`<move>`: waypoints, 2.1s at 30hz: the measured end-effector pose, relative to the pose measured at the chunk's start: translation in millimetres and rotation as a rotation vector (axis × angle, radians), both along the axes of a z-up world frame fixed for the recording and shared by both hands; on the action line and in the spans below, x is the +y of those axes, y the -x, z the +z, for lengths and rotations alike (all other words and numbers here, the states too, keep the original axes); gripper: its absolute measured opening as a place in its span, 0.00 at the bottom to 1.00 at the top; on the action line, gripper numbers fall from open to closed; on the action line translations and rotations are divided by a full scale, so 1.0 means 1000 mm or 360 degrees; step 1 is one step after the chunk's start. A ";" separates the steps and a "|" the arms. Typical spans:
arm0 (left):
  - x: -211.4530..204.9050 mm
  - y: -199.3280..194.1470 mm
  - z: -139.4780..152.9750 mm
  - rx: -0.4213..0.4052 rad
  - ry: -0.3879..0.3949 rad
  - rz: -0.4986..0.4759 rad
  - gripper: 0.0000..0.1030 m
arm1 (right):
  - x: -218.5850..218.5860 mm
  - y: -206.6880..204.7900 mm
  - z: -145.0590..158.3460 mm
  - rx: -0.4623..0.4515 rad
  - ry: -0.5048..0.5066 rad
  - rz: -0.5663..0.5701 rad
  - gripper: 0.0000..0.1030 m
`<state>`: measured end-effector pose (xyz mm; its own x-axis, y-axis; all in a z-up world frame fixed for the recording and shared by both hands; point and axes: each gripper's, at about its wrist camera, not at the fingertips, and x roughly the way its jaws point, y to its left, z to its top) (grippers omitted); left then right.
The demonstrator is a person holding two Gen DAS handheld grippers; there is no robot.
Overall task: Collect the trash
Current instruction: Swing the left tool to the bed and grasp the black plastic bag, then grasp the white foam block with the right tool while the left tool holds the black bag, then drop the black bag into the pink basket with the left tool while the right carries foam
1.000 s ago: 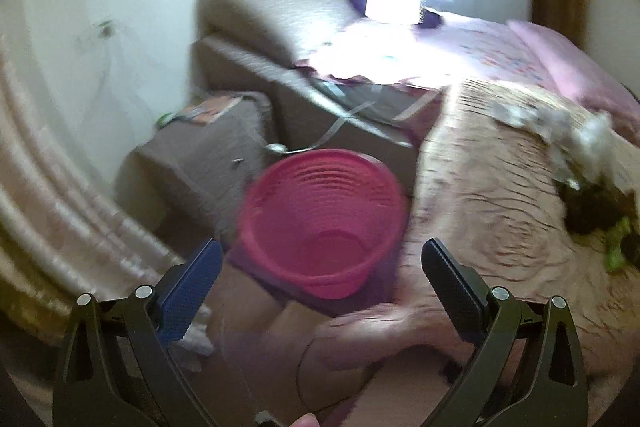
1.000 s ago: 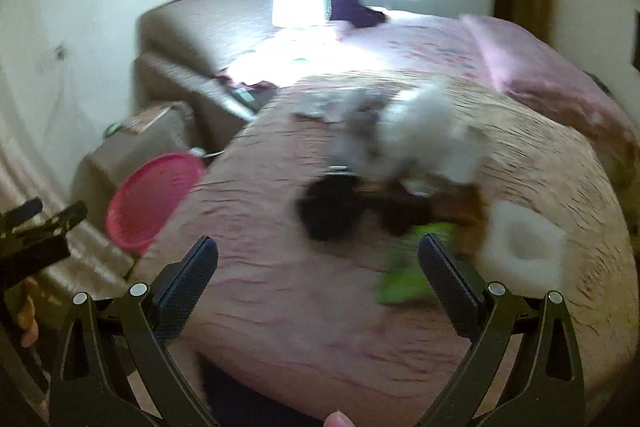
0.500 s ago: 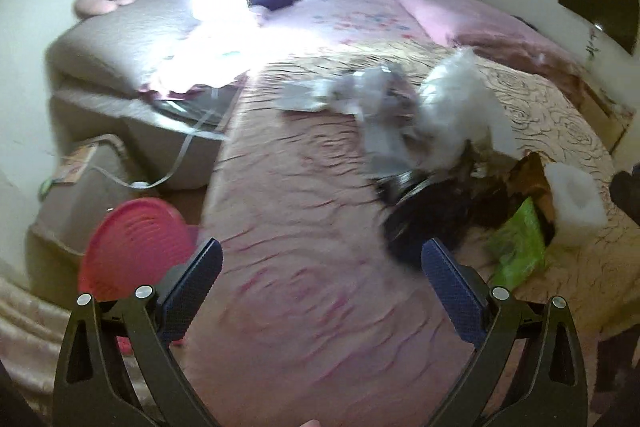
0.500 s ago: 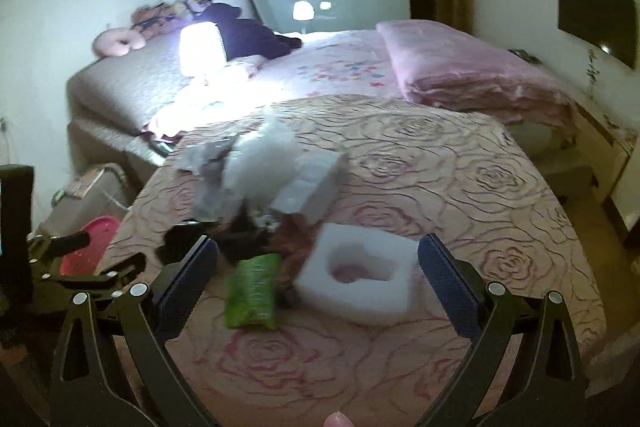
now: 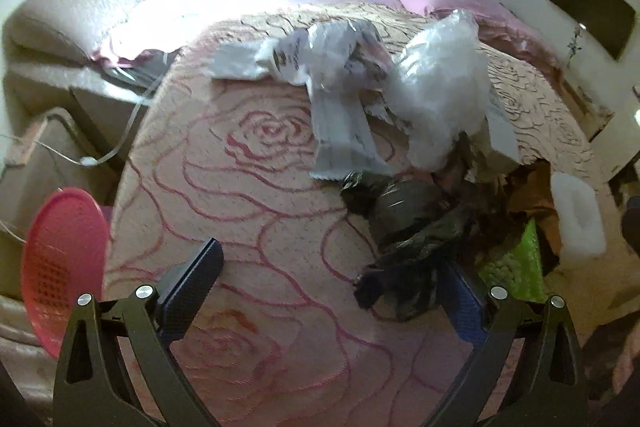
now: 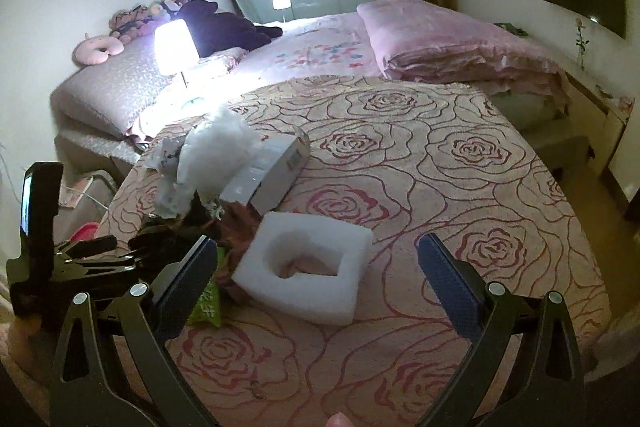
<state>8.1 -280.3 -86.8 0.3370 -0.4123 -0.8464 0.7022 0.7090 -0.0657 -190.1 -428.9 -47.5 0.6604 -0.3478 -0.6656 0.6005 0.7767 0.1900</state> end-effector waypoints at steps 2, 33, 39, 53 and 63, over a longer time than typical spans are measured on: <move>0.000 0.004 0.001 -0.0020 0.0014 -0.0016 0.82 | -0.003 0.001 -0.004 0.0010 -0.0023 -0.0003 0.94; 0.065 0.020 0.040 -0.0095 0.0313 0.0000 0.13 | -0.007 -0.012 -0.033 0.0058 -0.0222 0.0208 0.75; 0.077 0.019 0.046 -0.0124 0.0321 0.0042 0.13 | -0.011 0.002 -0.011 -0.0003 -0.0116 0.0117 0.75; 0.160 -0.011 0.064 -0.0258 0.0211 0.0362 0.13 | 0.066 -0.070 0.021 -0.0070 -0.0144 0.0604 0.75; 0.250 -0.059 0.043 -0.0236 0.0143 0.0774 0.13 | 0.167 -0.179 0.013 0.0042 -0.0152 0.1076 0.75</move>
